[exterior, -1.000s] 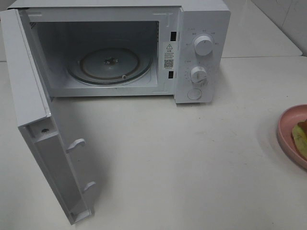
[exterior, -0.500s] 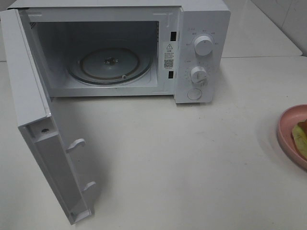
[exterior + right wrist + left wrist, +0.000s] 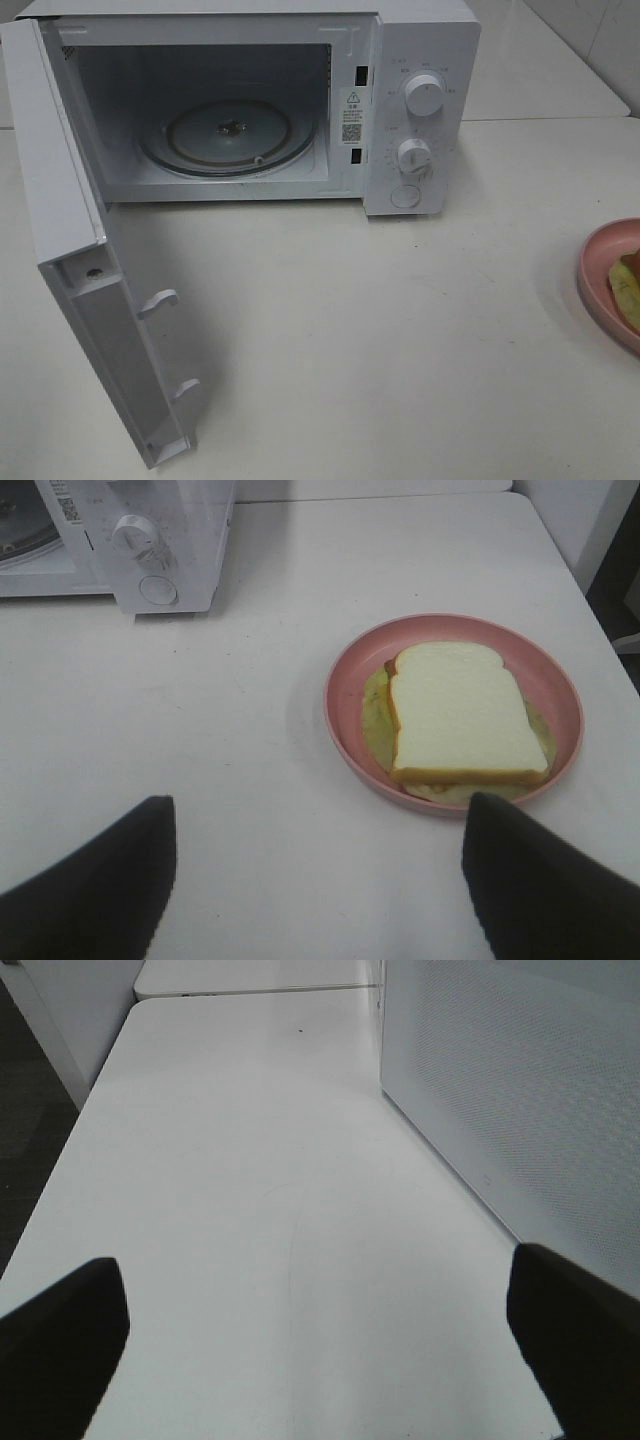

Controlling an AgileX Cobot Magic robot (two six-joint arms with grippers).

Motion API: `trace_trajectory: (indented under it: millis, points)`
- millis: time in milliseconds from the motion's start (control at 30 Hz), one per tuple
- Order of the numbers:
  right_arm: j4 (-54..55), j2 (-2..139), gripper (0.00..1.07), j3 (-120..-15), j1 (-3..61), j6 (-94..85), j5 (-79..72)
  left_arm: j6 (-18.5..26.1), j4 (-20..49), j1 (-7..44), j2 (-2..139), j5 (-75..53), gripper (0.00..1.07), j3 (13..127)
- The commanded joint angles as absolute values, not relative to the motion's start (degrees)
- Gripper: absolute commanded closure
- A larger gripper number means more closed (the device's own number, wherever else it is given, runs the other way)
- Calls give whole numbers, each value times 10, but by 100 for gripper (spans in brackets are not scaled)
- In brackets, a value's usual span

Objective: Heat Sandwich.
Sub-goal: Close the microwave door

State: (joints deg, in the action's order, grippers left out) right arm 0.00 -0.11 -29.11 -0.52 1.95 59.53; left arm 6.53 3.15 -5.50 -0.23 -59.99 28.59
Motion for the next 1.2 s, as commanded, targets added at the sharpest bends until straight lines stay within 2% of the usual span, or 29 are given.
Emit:
trace_trajectory:
  millis: [33,1200]
  points:
    - [7,-17,31,-289,-14,14,595,67,36,-53,-14,-594,9,284]
    - [7,-17,31,-289,-14,14,595,67,36,-53,-13,-594,9,284]
